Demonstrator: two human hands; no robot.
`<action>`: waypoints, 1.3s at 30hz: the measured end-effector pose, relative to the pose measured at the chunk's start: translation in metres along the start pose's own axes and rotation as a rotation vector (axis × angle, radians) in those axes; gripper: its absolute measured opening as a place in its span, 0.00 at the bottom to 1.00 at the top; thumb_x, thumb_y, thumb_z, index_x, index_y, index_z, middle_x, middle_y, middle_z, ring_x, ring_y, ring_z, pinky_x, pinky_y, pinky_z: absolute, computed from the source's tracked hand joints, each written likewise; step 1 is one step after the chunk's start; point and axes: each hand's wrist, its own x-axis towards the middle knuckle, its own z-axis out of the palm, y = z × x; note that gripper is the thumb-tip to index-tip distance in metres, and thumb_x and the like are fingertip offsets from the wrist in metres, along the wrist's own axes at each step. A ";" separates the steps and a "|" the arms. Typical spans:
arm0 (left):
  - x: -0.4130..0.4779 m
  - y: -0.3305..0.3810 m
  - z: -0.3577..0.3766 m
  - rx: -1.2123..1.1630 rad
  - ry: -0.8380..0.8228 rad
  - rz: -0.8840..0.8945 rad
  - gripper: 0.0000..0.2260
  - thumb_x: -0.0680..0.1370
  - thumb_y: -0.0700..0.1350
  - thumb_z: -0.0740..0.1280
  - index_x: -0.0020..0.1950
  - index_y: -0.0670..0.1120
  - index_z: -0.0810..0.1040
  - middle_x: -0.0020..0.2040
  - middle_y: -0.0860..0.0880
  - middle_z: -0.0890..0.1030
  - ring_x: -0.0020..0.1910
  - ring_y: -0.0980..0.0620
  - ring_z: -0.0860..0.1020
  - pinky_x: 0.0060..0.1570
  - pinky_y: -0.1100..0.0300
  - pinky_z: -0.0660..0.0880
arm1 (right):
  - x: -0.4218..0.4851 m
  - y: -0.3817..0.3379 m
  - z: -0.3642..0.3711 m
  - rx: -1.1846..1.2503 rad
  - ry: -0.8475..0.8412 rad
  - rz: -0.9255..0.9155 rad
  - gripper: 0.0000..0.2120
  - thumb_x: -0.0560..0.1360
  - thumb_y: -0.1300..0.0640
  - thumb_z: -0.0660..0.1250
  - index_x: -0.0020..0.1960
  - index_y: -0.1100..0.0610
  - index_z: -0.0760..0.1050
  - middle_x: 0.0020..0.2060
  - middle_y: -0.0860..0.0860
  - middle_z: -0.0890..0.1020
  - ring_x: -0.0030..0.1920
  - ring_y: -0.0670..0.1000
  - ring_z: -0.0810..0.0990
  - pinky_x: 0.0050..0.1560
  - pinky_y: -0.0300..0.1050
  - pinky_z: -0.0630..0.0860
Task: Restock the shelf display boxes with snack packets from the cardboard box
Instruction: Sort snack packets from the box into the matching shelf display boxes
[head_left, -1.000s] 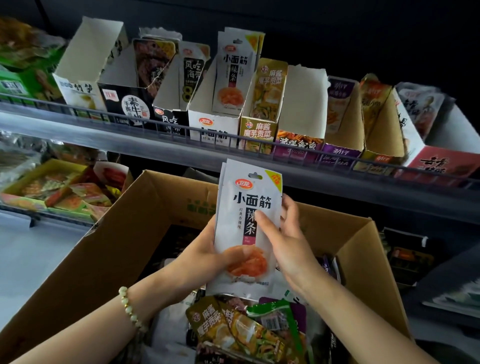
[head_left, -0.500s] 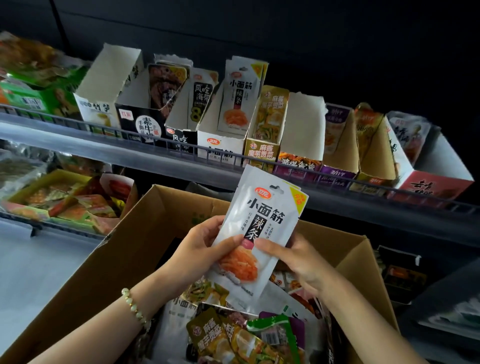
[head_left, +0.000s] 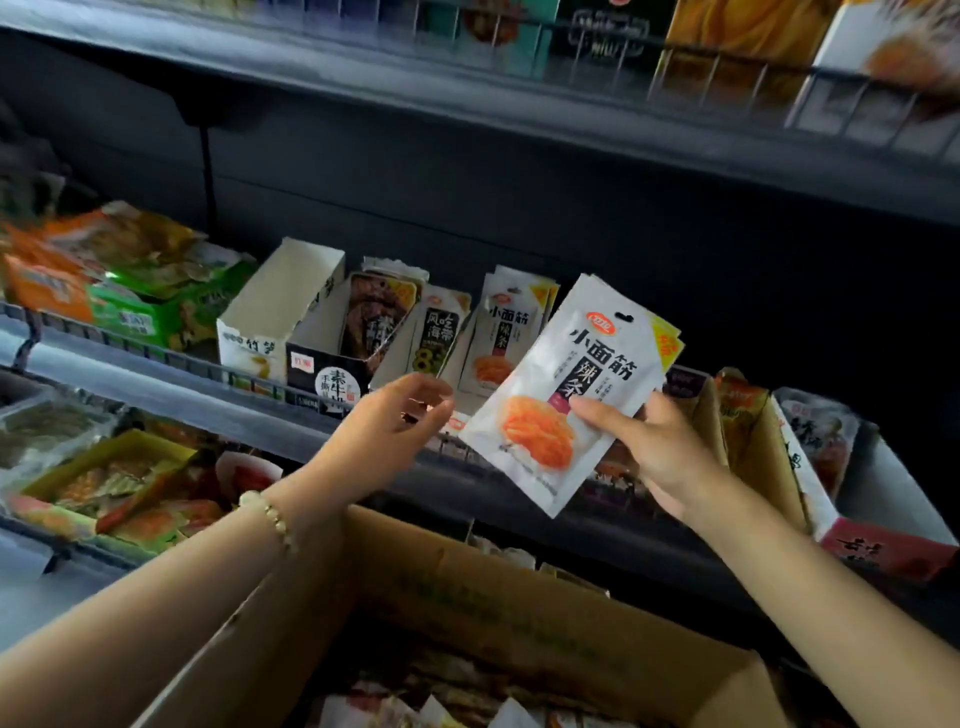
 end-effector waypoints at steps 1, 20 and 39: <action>0.013 -0.001 -0.005 0.125 0.010 0.045 0.13 0.79 0.50 0.64 0.63 0.50 0.74 0.54 0.56 0.78 0.52 0.57 0.78 0.54 0.58 0.78 | 0.015 -0.006 0.000 -0.010 0.009 -0.025 0.11 0.70 0.60 0.72 0.51 0.54 0.77 0.42 0.45 0.86 0.45 0.44 0.84 0.48 0.40 0.78; 0.104 -0.050 0.009 0.491 -0.185 0.060 0.08 0.78 0.55 0.64 0.50 0.52 0.75 0.49 0.53 0.80 0.46 0.55 0.79 0.50 0.58 0.78 | 0.204 0.016 0.041 -0.567 0.012 -0.172 0.25 0.71 0.60 0.74 0.65 0.59 0.70 0.55 0.49 0.75 0.58 0.49 0.75 0.55 0.39 0.69; 0.106 -0.063 0.013 0.428 -0.136 0.134 0.09 0.77 0.56 0.66 0.44 0.52 0.72 0.43 0.54 0.79 0.41 0.56 0.78 0.46 0.59 0.78 | 0.255 0.003 0.016 -0.705 0.050 -0.227 0.20 0.65 0.69 0.76 0.52 0.60 0.71 0.55 0.62 0.77 0.56 0.60 0.77 0.55 0.51 0.74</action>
